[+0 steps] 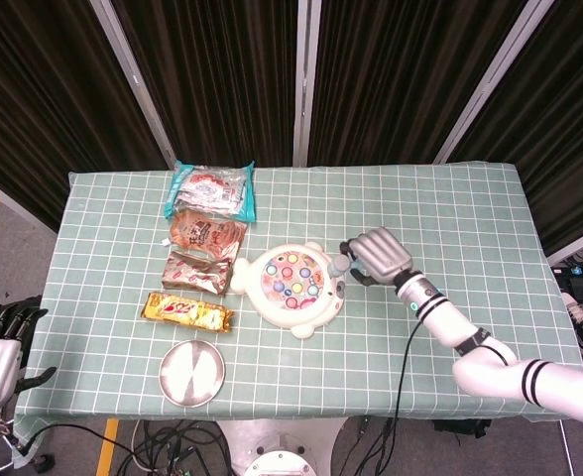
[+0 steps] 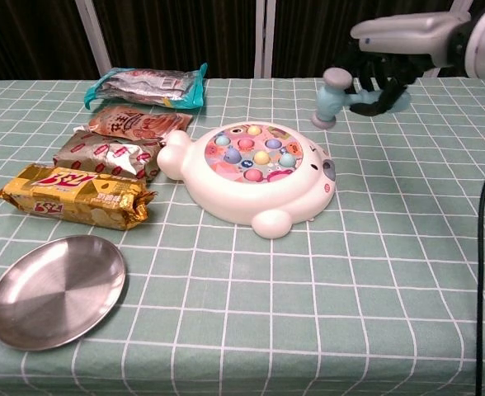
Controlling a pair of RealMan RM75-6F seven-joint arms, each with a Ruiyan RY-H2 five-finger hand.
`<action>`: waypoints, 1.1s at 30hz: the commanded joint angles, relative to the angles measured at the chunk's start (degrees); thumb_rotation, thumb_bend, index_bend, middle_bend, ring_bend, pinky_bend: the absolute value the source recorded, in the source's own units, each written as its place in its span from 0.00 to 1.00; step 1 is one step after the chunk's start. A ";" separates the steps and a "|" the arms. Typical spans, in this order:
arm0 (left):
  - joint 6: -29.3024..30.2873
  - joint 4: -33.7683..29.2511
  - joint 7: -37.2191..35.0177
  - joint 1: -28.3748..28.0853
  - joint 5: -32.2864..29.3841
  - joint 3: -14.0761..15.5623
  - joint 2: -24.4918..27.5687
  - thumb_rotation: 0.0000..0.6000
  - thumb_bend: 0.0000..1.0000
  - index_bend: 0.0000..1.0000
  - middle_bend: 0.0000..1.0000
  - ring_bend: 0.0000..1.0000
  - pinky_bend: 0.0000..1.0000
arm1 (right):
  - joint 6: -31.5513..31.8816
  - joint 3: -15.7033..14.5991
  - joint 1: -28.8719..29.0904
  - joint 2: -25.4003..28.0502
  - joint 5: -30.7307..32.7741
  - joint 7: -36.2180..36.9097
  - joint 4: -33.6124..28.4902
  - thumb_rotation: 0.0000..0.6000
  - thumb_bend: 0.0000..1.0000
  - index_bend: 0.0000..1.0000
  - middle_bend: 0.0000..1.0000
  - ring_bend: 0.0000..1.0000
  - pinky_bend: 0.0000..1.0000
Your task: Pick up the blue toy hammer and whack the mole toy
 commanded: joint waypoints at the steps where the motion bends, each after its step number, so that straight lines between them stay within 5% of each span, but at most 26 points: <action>1: -0.01 -0.43 0.44 -0.13 0.19 -0.02 0.07 1.00 0.03 0.18 0.16 0.07 0.02 | 1.71 -2.39 -3.64 -1.53 -2.41 4.86 4.63 1.00 0.53 0.68 0.66 0.51 0.59; 15: -0.43 -2.27 2.24 -0.08 -0.35 0.08 0.69 1.00 0.03 0.18 0.16 0.07 0.02 | 3.13 -4.11 -8.04 -13.33 -9.66 19.64 23.39 1.00 0.41 0.56 0.55 0.43 0.46; 25: -0.46 -2.13 2.12 -0.12 -0.25 0.10 0.61 1.00 0.03 0.18 0.16 0.07 0.02 | 3.55 -4.32 -9.47 -14.91 -11.77 22.70 25.70 1.00 0.37 0.36 0.42 0.30 0.39; 33: -0.27 -1.87 1.86 0.02 -0.17 0.18 0.54 1.00 0.03 0.18 0.16 0.07 0.02 | 4.24 -4.11 -10.35 -14.28 -12.68 22.51 24.32 1.00 0.37 0.32 0.40 0.28 0.37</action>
